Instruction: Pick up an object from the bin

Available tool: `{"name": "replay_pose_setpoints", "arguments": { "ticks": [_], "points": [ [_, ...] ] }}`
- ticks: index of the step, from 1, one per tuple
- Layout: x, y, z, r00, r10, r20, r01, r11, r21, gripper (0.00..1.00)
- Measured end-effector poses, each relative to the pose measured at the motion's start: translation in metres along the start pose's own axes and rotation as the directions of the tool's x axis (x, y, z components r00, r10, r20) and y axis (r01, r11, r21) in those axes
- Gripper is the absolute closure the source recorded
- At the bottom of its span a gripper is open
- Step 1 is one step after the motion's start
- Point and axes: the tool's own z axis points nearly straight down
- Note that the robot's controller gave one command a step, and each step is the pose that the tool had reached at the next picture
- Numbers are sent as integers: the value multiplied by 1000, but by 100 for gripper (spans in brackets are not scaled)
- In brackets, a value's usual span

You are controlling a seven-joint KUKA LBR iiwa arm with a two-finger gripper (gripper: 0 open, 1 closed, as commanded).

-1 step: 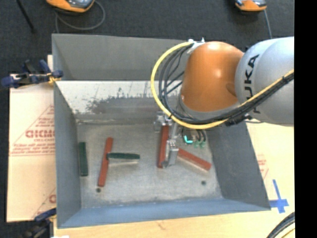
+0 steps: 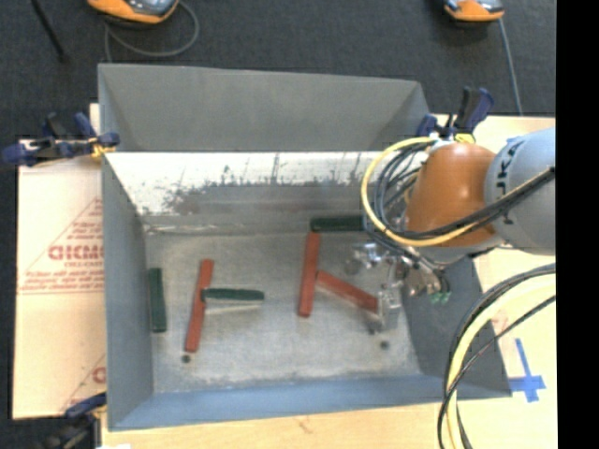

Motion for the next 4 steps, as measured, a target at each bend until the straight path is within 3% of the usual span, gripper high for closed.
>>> {"name": "replay_pose_setpoints", "arguments": {
  "ticks": [1,2,3,4],
  "points": [
    [11,12,-34,991,133,3,-133,991,-5,0],
    [20,9,-47,935,355,0,-355,935,-4,0],
    [25,33,-2,852,524,-3,-524,852,-5,0],
    [24,32,-3,853,522,0,-522,853,-4,0]
  ]
}}
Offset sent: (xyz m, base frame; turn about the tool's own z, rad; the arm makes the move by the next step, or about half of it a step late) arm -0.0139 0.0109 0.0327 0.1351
